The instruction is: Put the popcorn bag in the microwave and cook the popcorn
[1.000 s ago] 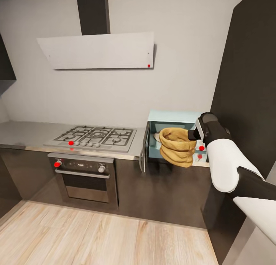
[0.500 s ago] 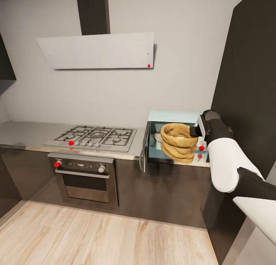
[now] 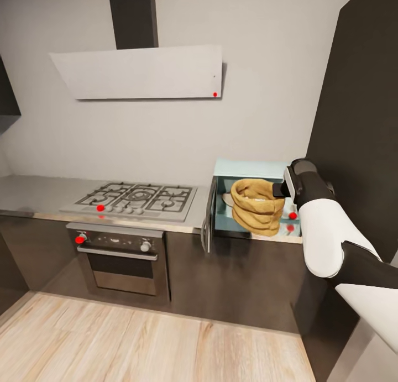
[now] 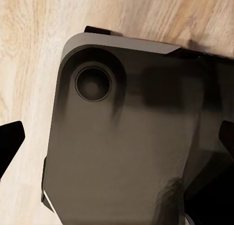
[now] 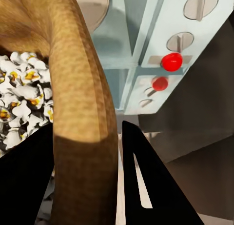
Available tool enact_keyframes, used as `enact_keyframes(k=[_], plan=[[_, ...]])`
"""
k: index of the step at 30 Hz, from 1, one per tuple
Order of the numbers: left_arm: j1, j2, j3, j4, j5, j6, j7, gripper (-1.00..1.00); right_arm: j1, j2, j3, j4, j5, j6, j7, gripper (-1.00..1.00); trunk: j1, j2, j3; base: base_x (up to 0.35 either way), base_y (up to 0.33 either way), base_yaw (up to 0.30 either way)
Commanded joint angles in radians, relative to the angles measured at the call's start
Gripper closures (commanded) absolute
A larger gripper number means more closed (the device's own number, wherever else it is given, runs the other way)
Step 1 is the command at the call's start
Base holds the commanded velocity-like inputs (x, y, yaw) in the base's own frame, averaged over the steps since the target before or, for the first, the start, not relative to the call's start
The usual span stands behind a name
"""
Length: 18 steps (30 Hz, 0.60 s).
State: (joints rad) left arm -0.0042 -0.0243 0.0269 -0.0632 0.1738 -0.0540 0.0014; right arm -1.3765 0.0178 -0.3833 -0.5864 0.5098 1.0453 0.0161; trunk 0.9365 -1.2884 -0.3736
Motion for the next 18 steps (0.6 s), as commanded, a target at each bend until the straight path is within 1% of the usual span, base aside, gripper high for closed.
enact_keyframes(k=[1,11,18], plan=[[0.0,0.0,0.002,0.0,0.005,-0.003,0.0,-1.0,-0.001,0.002,-0.006,-0.001,0.004,0.002,0.002,1.0,0.0,-0.001,-0.001,0.189,0.0,0.0],[0.0,0.0,0.002,0.0,0.006,-0.003,0.0,-1.0,-0.001,0.002,-0.008,0.008,0.0,0.002,-0.001,1.0,0.0,-0.001,-0.001,0.176,0.0,0.0],[0.0,0.0,0.002,0.0,0.006,-0.003,0.0,-1.0,0.0,-0.002,-0.008,0.029,0.0,0.002,-0.001,1.0,0.0,-0.001,-0.001,0.014,0.0,0.0]])
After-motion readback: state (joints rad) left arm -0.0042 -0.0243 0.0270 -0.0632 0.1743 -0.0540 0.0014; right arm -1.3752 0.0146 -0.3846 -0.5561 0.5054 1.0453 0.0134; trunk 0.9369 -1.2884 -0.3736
